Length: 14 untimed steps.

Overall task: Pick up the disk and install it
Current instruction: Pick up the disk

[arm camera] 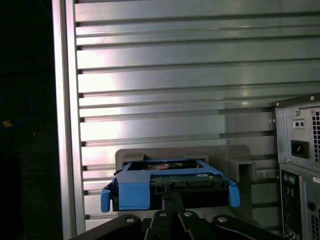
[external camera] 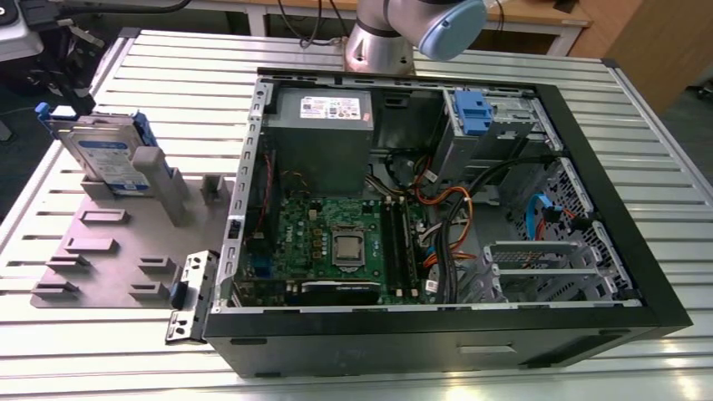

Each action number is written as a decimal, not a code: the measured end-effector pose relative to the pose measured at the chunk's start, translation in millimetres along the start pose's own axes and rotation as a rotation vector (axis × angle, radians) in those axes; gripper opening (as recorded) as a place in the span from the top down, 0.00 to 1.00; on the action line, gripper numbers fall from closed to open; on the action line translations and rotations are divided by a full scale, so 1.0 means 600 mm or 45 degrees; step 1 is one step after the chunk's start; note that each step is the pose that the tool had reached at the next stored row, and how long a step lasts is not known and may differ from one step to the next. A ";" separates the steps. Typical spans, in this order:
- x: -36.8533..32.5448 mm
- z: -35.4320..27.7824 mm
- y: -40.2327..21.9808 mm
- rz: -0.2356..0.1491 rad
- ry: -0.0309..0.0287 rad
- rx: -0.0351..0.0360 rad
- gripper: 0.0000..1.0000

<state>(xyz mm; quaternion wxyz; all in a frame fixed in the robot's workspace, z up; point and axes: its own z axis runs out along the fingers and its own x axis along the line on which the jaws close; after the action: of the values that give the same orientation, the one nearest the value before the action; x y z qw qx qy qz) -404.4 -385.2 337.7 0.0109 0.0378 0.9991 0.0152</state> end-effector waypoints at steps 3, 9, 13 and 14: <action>0.000 0.000 0.000 -0.013 0.0004 -0.0002 0.89; 0.000 0.000 0.000 -0.124 0.0039 -0.0025 0.89; 0.000 0.000 0.000 -0.216 0.0067 -0.0045 0.89; 0.000 0.000 0.000 -0.240 0.0075 -0.0049 0.89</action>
<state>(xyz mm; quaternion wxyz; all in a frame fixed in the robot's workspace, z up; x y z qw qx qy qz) -404.4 -385.2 337.7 0.0094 -0.0563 0.9982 0.0161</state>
